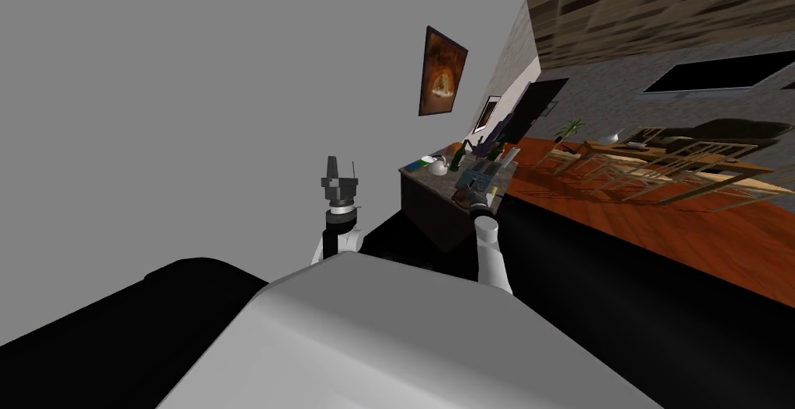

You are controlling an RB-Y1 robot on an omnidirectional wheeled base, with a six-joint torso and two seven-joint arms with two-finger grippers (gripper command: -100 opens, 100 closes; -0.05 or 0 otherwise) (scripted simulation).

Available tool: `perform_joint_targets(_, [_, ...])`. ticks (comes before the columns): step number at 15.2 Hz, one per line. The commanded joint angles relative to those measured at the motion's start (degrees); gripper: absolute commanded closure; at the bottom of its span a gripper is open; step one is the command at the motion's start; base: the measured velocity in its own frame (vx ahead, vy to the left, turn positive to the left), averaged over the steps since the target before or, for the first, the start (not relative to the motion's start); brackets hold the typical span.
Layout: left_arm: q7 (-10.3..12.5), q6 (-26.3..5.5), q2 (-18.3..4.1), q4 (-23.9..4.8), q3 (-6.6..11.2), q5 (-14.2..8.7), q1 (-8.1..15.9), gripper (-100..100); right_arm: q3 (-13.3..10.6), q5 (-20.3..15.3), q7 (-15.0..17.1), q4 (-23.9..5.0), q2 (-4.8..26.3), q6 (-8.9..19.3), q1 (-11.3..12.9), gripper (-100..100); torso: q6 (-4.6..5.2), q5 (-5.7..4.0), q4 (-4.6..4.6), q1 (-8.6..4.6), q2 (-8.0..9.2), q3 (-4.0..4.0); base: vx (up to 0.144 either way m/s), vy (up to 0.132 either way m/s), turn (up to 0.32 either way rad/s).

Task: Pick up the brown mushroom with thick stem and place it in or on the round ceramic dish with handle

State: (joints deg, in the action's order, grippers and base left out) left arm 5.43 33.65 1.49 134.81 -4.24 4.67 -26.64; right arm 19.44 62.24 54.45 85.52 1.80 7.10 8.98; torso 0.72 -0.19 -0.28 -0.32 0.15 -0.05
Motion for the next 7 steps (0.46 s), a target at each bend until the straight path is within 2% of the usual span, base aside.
perform_joint_targets(1, [0.00,0.00,0.00,0.00,0.00,0.00,0.00,0,1.12,0.11,-0.76,0.23,-0.22,2.55,0.91,-100,0.00,0.00,0.00,0.00,0.00,0.00,-0.008,0.077,-0.128])
perform_joint_targets(2, [0.00,0.00,0.00,0.00,0.00,0.00,0.00,0,0.66,0.02,-0.37,0.08,-0.12,1.15,0.56,-100,-0.01,0.00,0.00,0.00,0.02,0.01,-0.005,0.045,-0.036])
perform_joint_targets(7, [0.00,0.00,-0.01,0.00,0.00,0.00,0.01,0,0.80,0.00,-0.51,0.09,-0.16,1.62,0.68,-100,-0.02,-0.07,0.00,-0.29,0.03,0.02,0.000,0.005,-0.001])
